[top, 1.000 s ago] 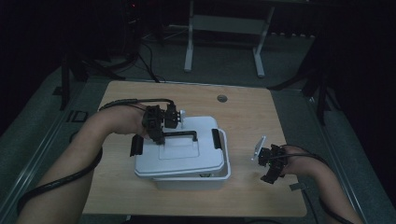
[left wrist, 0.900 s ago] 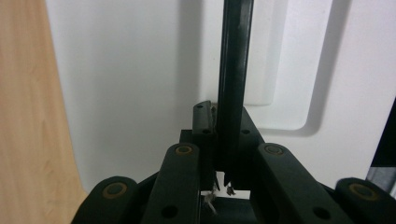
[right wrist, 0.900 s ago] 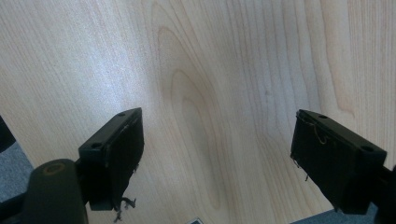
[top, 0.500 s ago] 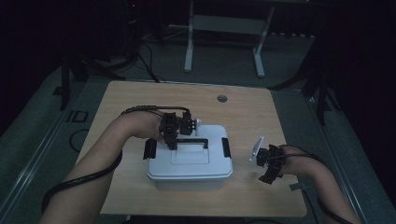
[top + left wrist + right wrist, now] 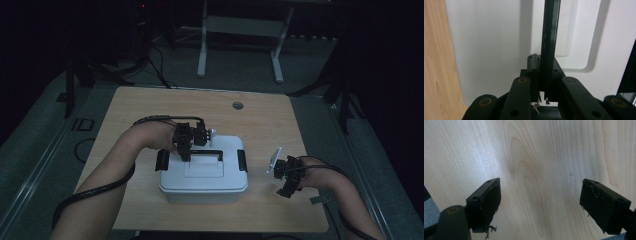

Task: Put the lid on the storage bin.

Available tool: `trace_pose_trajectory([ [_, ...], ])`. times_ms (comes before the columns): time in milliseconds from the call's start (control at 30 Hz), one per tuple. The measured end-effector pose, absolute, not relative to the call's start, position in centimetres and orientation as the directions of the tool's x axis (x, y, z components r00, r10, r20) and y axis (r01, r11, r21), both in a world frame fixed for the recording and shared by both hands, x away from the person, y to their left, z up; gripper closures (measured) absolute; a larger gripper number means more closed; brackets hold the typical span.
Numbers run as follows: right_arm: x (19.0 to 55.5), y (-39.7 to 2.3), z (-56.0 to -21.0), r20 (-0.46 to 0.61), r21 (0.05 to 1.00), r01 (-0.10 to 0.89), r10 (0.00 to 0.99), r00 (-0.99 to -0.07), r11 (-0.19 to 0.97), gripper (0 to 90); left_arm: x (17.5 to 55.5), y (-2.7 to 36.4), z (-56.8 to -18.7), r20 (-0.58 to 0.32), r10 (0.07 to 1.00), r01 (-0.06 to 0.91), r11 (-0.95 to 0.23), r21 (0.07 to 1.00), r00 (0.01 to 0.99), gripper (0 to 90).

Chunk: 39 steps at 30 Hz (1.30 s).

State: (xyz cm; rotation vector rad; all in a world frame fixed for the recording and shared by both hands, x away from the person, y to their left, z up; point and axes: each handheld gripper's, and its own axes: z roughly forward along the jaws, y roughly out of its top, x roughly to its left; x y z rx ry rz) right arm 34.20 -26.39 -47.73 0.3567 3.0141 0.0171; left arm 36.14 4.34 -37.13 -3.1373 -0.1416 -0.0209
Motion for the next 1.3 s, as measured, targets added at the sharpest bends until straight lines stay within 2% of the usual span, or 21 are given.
trace_pose_trajectory([
  [333,34.2,-26.1,-48.1,-0.096,0.033,0.228,0.231,-0.968,0.973,17.1,36.2,4.4,-37.1,0.011,0.084,0.084,-0.996,0.014,0.996,83.2],
  [400,34.2,-26.2,-48.0,-0.097,0.036,0.231,0.234,-0.967,0.972,17.0,36.2,4.6,-37.0,0.032,0.101,0.100,-0.994,0.031,0.994,79.9],
  [467,34.2,-26.2,-47.9,-0.095,0.040,0.235,0.238,-0.967,0.971,17.1,36.4,4.9,-36.9,0.058,0.135,0.132,-0.990,0.044,0.989,63.6],
  [533,34.2,-26.3,-48.0,-0.096,0.037,0.233,0.236,-0.967,0.972,17.1,36.4,5.1,-36.8,0.065,0.143,0.139,-0.989,0.057,0.988,54.8],
  [567,34.2,-26.3,-48.0,-0.095,0.035,0.234,0.236,-0.967,0.972,17.1,36.5,5.6,-36.5,0.057,0.179,0.172,-0.980,0.099,0.982,45.2],
  [633,34.2,-26.3,-48.0,-0.096,0.035,0.233,0.236,-0.967,0.972,17.1,36.5,5.9,-36.3,0.070,0.196,0.187,-0.976,0.113,0.978,33.6],
  [700,34.2,-26.3,-48.0,-0.096,0.035,0.235,0.238,-0.967,0.971,17.1,36.7,6.5,-36.2,0.083,0.232,0.220,-0.967,0.130,0.969,18.0],
  [767,34.2,-26.3,-48.0,-0.096,0.033,0.235,0.237,-0.967,0.971,17.1,36.6,7.2,-36.4,0.106,0.239,0.223,-0.965,0.138,0.965,13.0],
  [833,34.2,-26.2,-47.9,-0.097,0.034,0.234,0.236,-0.967,0.972,17.1,36.6,7.7,-36.5,0.113,0.237,0.220,-0.964,0.148,0.965,1.4],
  [1133,34.3,-26.1,-47.7,-0.095,0.039,0.243,0.246,-0.965,0.969,17.1,35.7,10.6,-36.8,0.101,0.273,0.240,-0.936,0.256,0.957,0.8],
  [1300,34.2,-26.1,-47.8,-0.096,0.035,0.244,0.246,-0.964,0.969,17.1,35.0,12.4,-37.0,0.108,0.295,0.259,-0.929,0.265,0.949,0.8],
])
